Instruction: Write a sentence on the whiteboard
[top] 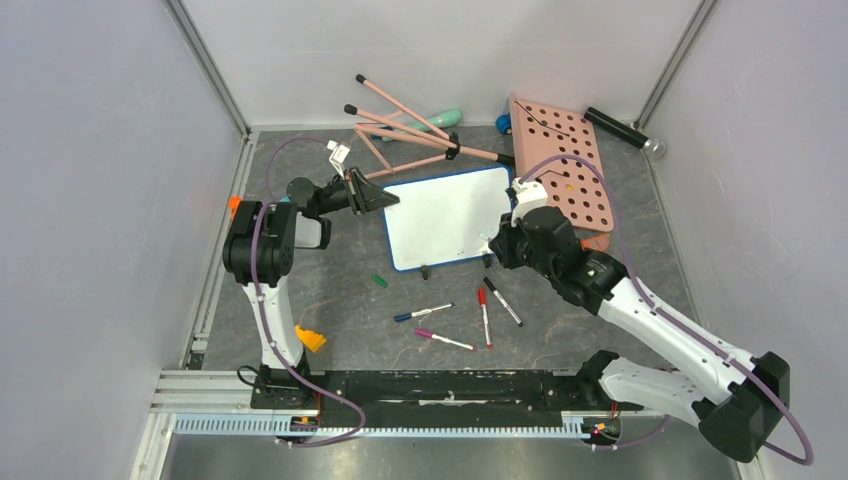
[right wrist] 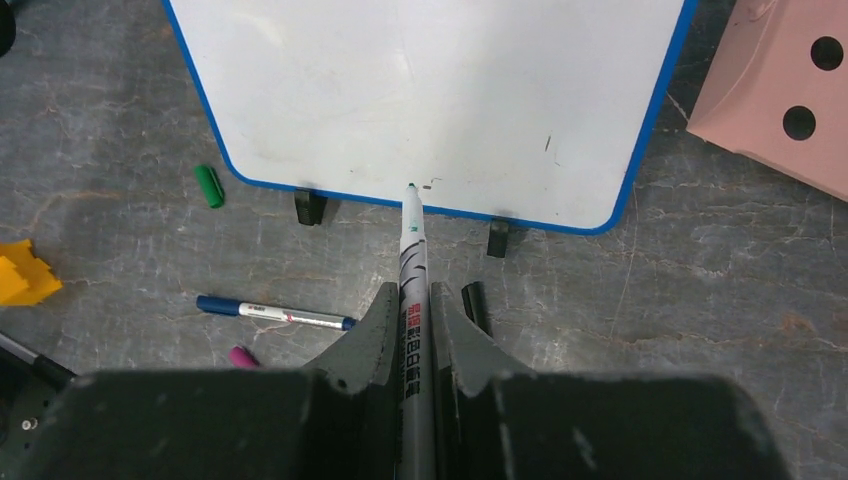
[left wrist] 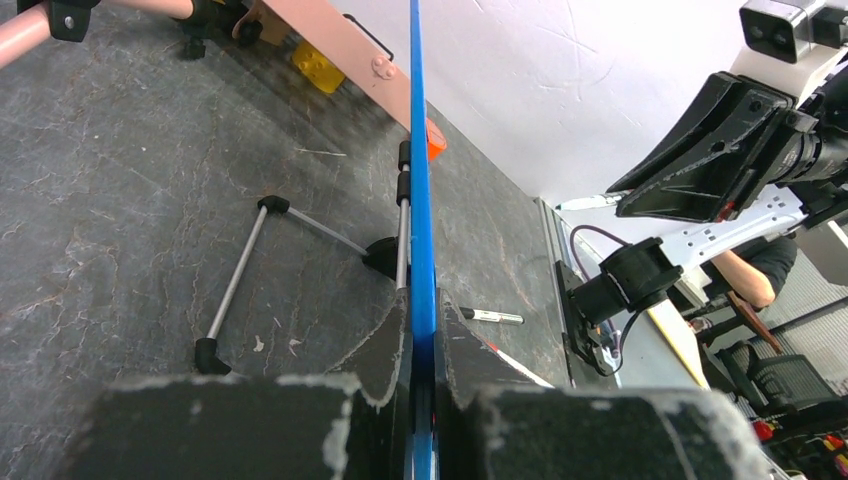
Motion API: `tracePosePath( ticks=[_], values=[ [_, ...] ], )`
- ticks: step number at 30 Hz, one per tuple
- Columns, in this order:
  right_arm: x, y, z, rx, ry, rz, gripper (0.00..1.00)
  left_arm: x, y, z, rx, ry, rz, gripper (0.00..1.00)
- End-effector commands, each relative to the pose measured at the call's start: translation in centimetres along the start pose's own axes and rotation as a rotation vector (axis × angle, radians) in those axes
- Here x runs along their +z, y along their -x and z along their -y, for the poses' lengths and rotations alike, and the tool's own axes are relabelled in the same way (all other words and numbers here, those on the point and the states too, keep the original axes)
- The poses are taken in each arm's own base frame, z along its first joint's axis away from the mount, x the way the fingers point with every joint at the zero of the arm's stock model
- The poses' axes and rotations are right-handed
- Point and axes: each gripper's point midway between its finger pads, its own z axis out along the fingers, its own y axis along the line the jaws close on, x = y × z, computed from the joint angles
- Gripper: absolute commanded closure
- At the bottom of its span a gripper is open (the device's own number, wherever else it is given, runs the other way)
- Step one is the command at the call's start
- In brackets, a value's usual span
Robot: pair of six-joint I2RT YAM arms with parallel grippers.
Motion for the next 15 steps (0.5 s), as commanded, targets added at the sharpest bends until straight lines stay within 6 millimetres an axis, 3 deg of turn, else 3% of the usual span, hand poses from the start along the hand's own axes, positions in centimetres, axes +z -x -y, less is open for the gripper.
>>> tracePosePath(
  ticks=[1,4,9,15],
  values=[
    [-0.3,3.9,-1.2,-0.042,0.004,0.082,1.00,0.1,0.5,2.0,0.131,-0.047,-0.014,0.98],
    [0.6,5.0,-2.2,-0.057,-0.020,0.075,1.00,0.1,0.5,2.0,0.132,-0.047,-0.012,0.98],
    [2.7,6.5,-7.0,-0.137,0.030,0.067,1.00,0.1,0.5,1.9,0.127,-0.045,-0.012,0.98],
    [5.2,8.0,-10.6,-0.165,0.035,0.075,1.00,0.1,0.5,2.0,0.128,-0.044,-0.009,0.98]
  ],
)
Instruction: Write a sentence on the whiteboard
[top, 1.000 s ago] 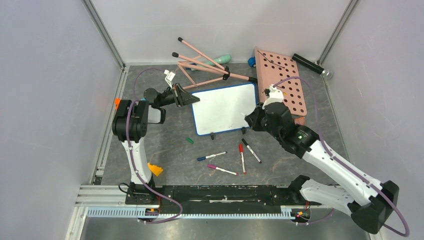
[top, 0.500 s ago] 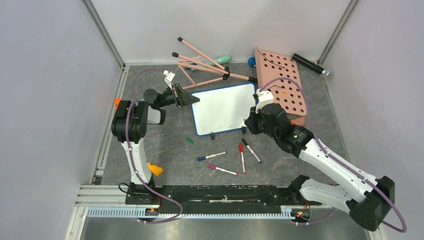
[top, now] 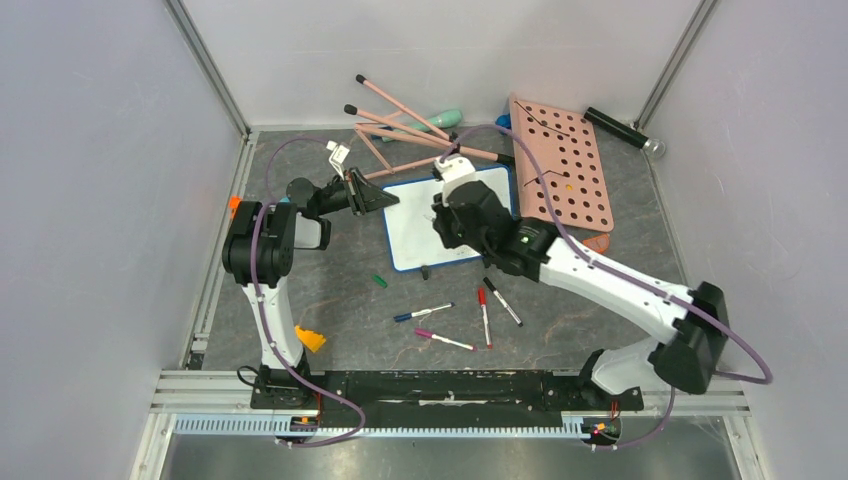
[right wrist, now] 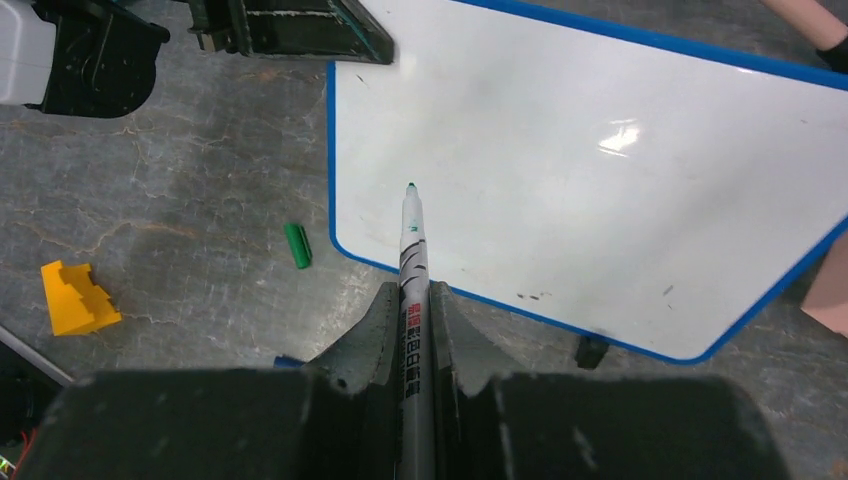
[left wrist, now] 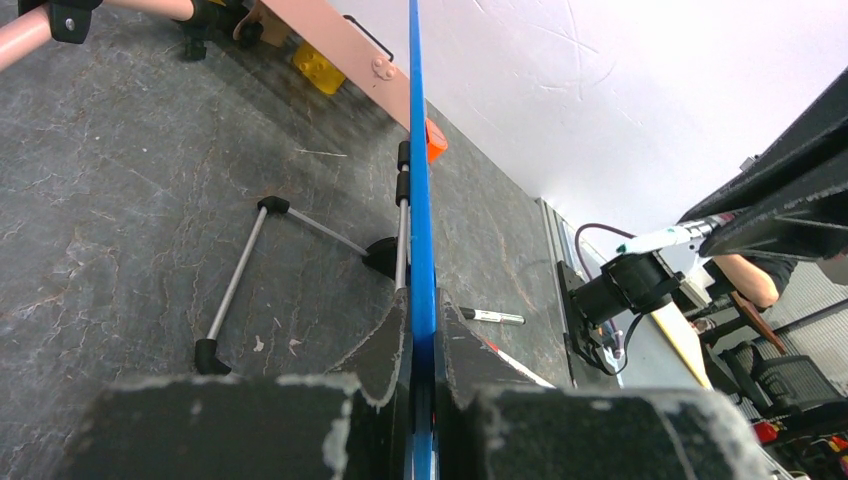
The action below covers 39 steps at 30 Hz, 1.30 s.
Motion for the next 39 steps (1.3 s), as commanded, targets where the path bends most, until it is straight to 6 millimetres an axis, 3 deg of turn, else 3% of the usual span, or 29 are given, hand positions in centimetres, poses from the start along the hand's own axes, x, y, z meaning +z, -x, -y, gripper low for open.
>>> tracePosePath(
  ticks=[1,6,10,12,21,24,27,30,39],
  values=[
    [1.3,3.7,-1.5,-0.018,-0.025,0.073,1.00,0.1,0.5,1.8,0.123,-0.046,-0.012,0.98],
    [3.0,5.1,-3.4,-0.039,0.009,0.099,1.00,0.1,0.5,1.7,0.120,-0.043,-0.009,0.98],
    [3.9,5.8,-4.0,-0.042,0.015,0.106,1.00,-0.4,0.8,1.2,0.111,-0.024,0.007,0.75],
    [4.1,6.0,-4.0,-0.042,0.012,0.109,1.00,-1.0,1.0,1.0,0.113,-0.001,0.028,0.70],
    [4.8,5.5,-3.5,-0.071,-0.023,0.100,1.00,-1.4,0.6,1.3,0.117,0.003,0.023,0.66],
    [5.1,5.6,-3.5,-0.075,-0.029,0.099,1.00,-1.4,0.4,1.4,0.115,-0.002,0.015,0.68],
    [5.6,5.8,-3.6,-0.075,-0.036,0.100,1.00,-1.4,0.3,1.4,0.110,-0.004,0.009,0.86],
    [6.1,5.8,-3.8,-0.078,-0.038,0.098,1.00,-1.4,0.1,1.4,0.103,-0.006,0.004,0.97],
    [7.4,6.0,-4.1,-0.076,-0.049,0.100,1.00,-1.5,0.0,1.5,0.105,-0.007,0.003,0.98]
  ],
)
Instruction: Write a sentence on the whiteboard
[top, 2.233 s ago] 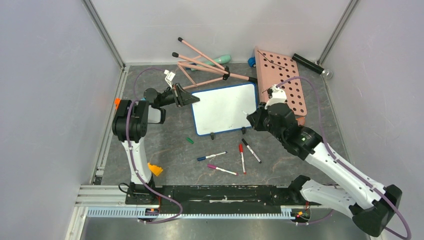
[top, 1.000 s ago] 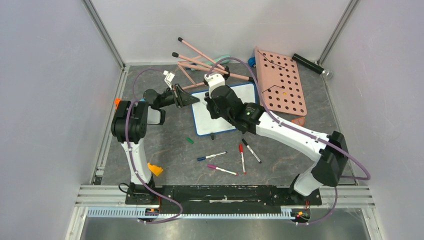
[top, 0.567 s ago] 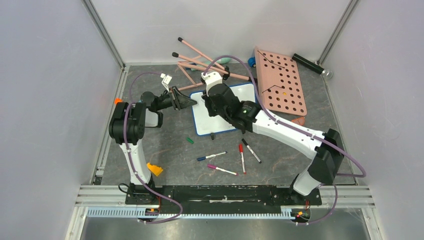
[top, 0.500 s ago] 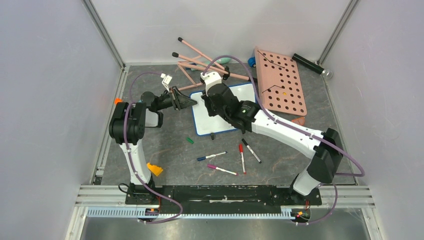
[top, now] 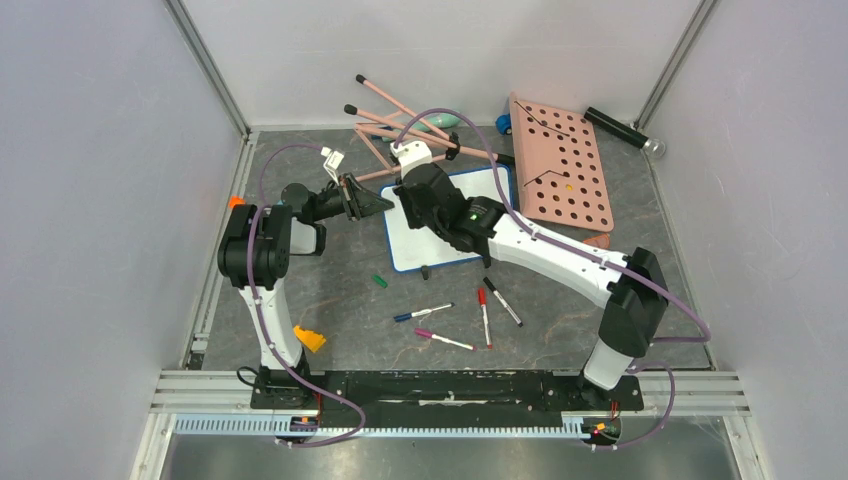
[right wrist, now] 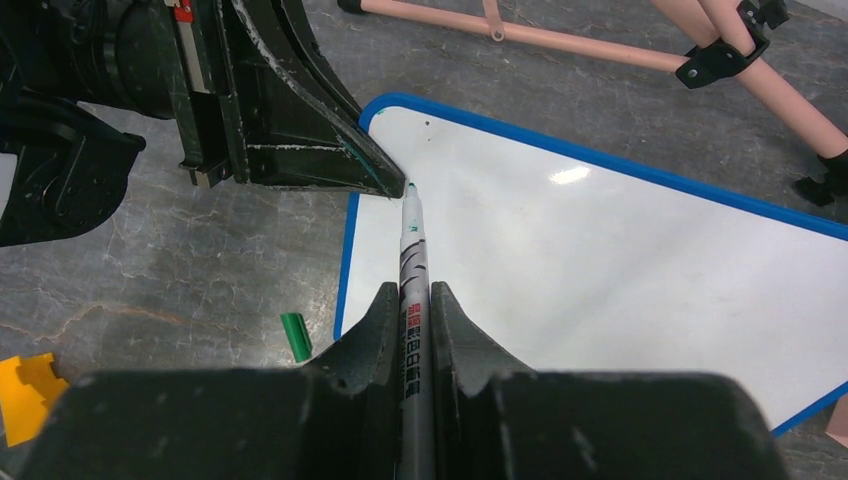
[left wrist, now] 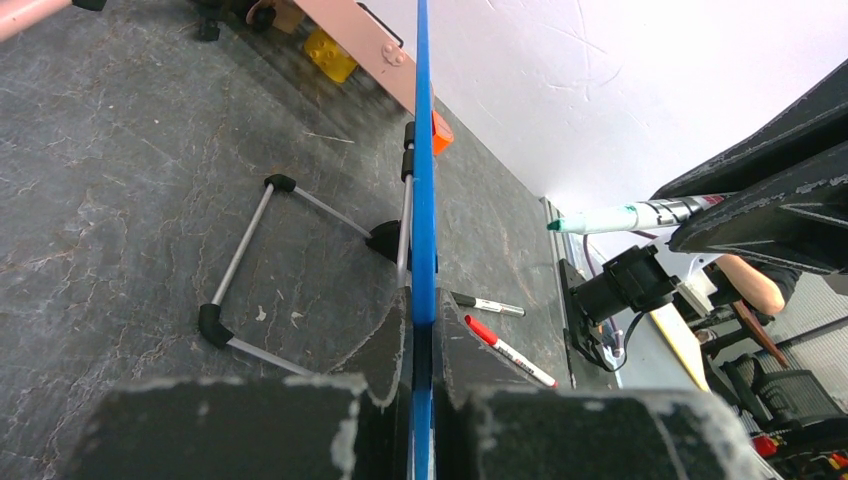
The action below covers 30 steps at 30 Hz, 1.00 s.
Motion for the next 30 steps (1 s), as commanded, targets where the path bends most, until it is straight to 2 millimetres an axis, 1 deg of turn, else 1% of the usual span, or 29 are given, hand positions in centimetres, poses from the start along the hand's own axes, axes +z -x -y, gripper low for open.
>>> tracePosePath(
  ticks=[1,13,24,30],
  values=[
    [0.4,3.0,-0.3,0.017,-0.013,0.080,1.00,0.0,0.7,1.6,0.120,-0.039,-0.005,0.98],
    [1.7,2.8,0.3,0.018,-0.079,0.078,1.00,0.0,0.7,1.7,0.124,-0.039,-0.003,0.98],
    [2.7,2.0,0.5,0.006,-0.109,0.059,1.00,0.0,0.7,1.7,0.126,-0.040,-0.004,0.98],
    [3.1,1.8,0.7,0.001,-0.124,0.057,1.00,0.0,0.8,1.8,0.128,-0.041,-0.004,0.98]
  ],
)
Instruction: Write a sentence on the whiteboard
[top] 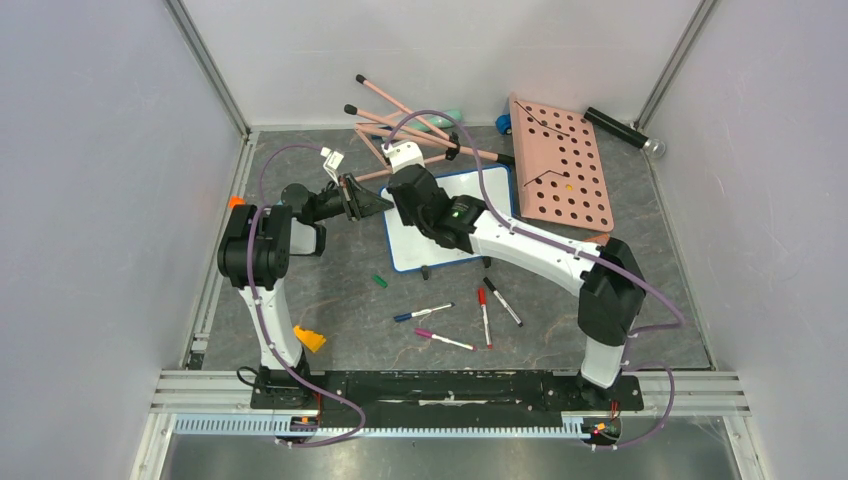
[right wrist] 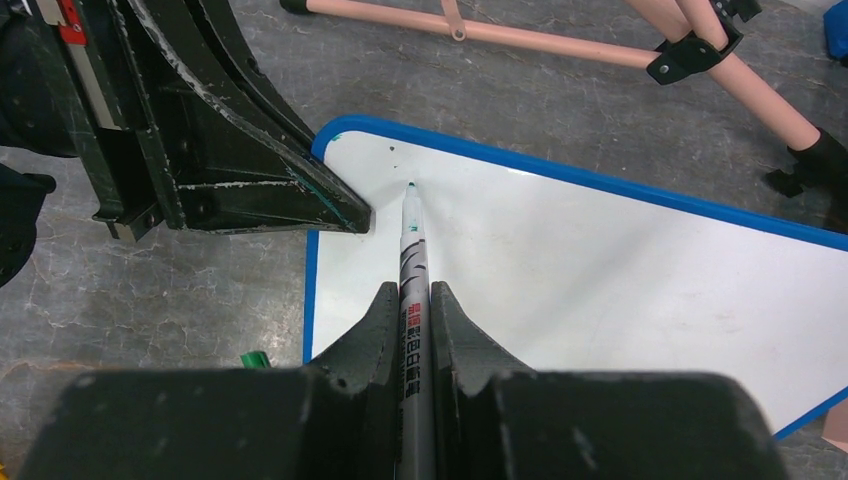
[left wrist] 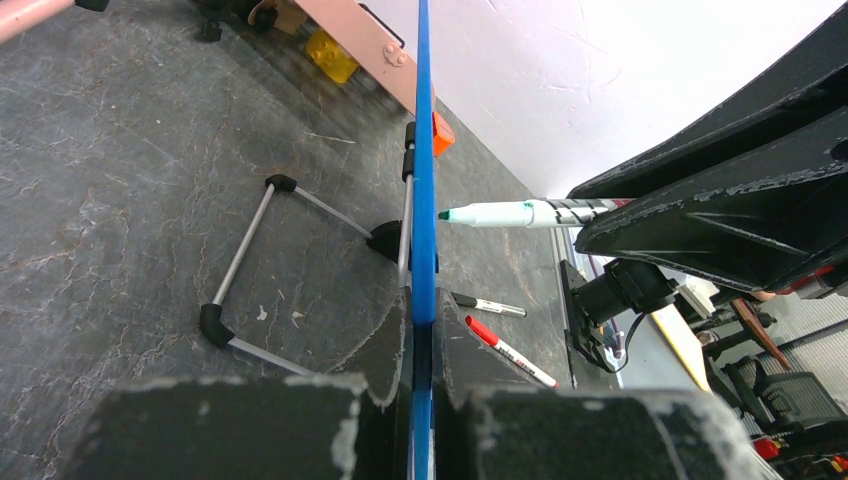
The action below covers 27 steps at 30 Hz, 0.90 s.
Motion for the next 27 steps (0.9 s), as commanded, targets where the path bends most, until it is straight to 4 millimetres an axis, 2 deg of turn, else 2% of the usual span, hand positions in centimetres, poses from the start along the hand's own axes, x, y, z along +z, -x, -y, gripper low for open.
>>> tracePosePath(
  ticks=[1,12,20,27],
  values=[
    [-0.1,2.6,0.1,0.023,-0.025,0.068,1.00,0.0,0.8,1.7,0.127,-0.043,-0.005,0.98],
    [0.7,2.2,0.6,0.005,-0.062,0.061,1.00,0.0,0.8,1.7,0.129,-0.044,-0.007,0.98],
    [1.1,2.2,-0.5,-0.016,-0.010,0.052,1.00,0.0,0.8,1.8,0.130,-0.045,-0.008,0.98],
    [1.2,1.1,-1.2,-0.031,0.034,0.024,1.00,0.0,0.8,1.7,0.128,-0.044,-0.007,0.98]
  ],
)
